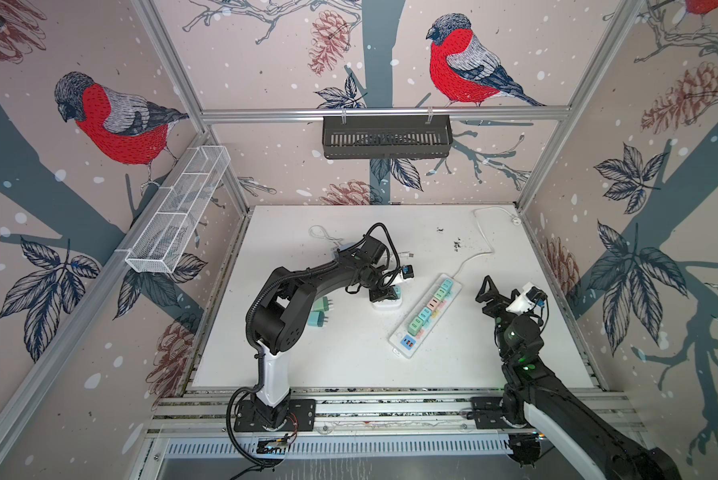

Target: Insert the plug

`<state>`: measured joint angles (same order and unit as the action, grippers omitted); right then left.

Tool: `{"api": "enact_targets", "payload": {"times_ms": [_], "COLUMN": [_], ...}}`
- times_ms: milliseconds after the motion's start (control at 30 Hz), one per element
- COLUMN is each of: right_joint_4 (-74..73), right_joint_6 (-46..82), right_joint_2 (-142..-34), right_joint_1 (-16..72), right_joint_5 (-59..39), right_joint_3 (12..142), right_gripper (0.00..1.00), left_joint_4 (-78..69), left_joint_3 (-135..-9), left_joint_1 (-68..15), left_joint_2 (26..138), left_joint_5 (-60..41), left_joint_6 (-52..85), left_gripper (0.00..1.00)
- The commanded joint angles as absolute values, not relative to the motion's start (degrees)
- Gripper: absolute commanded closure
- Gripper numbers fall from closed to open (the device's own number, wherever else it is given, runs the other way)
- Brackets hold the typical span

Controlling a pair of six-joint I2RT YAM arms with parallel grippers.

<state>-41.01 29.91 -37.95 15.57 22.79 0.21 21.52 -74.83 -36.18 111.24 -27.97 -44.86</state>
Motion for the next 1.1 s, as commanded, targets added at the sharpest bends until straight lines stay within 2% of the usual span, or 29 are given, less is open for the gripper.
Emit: {"api": "enact_targets", "payload": {"times_ms": [0,267,300,333,367,400,433,467,667,833,967,1067], "right_joint_4": [-42.71,-42.18,-42.13,-42.21,-42.44,-42.44,-42.42,-42.38,-42.80,-43.50,-43.09,-41.77], "right_joint_6": [29.67,29.56,29.47,29.34,29.03,28.92,28.99,29.00,28.10,27.88,28.01,28.59], "right_joint_2": [-37.97,-38.62,-38.88,-39.21,-39.56,-39.79,-39.97,-40.21,-40.47,-40.75,-41.60,-42.20], "right_joint_1": [15.54,15.55,15.56,15.56,15.55,15.51,15.55,15.56,15.55,15.58,15.58,15.62], "right_joint_5": [23.14,22.94,22.79,22.47,22.03,21.89,21.88,21.89,20.55,20.08,20.36,21.25], "right_joint_3": [-2.42,-1.90,-1.80,-1.62,-1.49,-1.29,-1.23,-1.18,-1.05,-1.23,-0.80,0.04], "right_gripper": [0.00,0.00,0.00,0.00,0.00,0.00,0.00,0.00,0.00,0.00,0.00,0.00], "left_joint_4": [25.33,22.95,22.60,22.15,21.37,21.14,21.37,21.70,17.18,-1.22,-25.18,-33.97], "left_joint_3": [-73.73,-72.35,-72.44,-72.56,-72.43,-72.49,-72.51,-72.64,-68.74,-56.17,-40.39,-33.40], "left_joint_1": [-36.65,-37.13,-37.14,-37.11,-37.09,-37.17,-37.16,-37.25,-37.44,-37.33,-37.17,-36.16], "left_joint_2": [111.76,110.80,110.39,109.87,109.04,108.16,107.38,106.38,96.50,81.21,68.24,61.14], "left_joint_5": [-25.21,-24.35,-24.28,-24.18,-23.86,-24.04,-24.49,-25.08,-26.61,-23.94,-8.30,6.21], "left_joint_6": [-45.03,-43.78,-43.64,-43.44,-43.01,-42.89,-43.16,-43.51,-42.65,-32.03,-15.84,-5.06], "left_gripper": [1.00,1.00,0.98,0.92,0.73,0.59,0.12,0.02,0.02,0.02,0.02,0.02]}}
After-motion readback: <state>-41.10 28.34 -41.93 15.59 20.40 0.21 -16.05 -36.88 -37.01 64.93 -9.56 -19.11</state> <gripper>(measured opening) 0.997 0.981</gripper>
